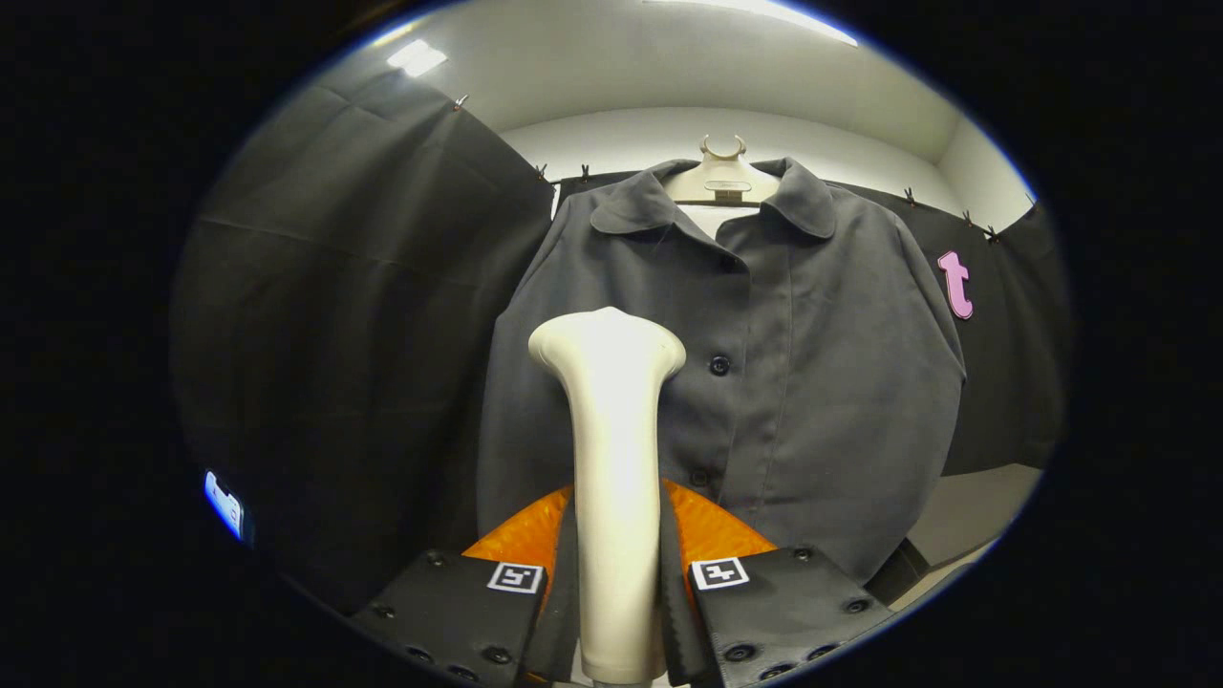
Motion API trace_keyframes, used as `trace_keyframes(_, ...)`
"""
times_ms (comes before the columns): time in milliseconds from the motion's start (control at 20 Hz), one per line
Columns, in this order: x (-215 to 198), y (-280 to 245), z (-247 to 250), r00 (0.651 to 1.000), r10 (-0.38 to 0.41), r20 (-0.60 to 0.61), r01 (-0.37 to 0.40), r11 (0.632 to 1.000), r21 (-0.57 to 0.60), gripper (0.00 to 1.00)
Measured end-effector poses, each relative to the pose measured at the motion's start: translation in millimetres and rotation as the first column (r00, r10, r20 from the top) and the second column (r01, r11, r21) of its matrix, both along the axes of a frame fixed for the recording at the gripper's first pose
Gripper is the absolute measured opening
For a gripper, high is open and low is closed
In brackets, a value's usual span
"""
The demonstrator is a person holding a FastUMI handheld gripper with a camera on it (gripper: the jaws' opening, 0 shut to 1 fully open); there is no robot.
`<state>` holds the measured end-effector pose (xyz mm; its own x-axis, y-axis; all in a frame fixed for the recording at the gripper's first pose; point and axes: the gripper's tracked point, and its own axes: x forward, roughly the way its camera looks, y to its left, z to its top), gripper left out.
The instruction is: Iron the clothes twice with a garment steamer, once on the left side and once on the right side.
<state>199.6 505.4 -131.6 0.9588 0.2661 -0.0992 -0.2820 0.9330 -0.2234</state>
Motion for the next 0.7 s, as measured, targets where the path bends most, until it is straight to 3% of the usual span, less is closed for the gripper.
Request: trace_keyframes(700, -34.8, -16.7, -72.8, 0.990, -0.012, -0.142, 0.009, 1.000, -0.024, 0.43)
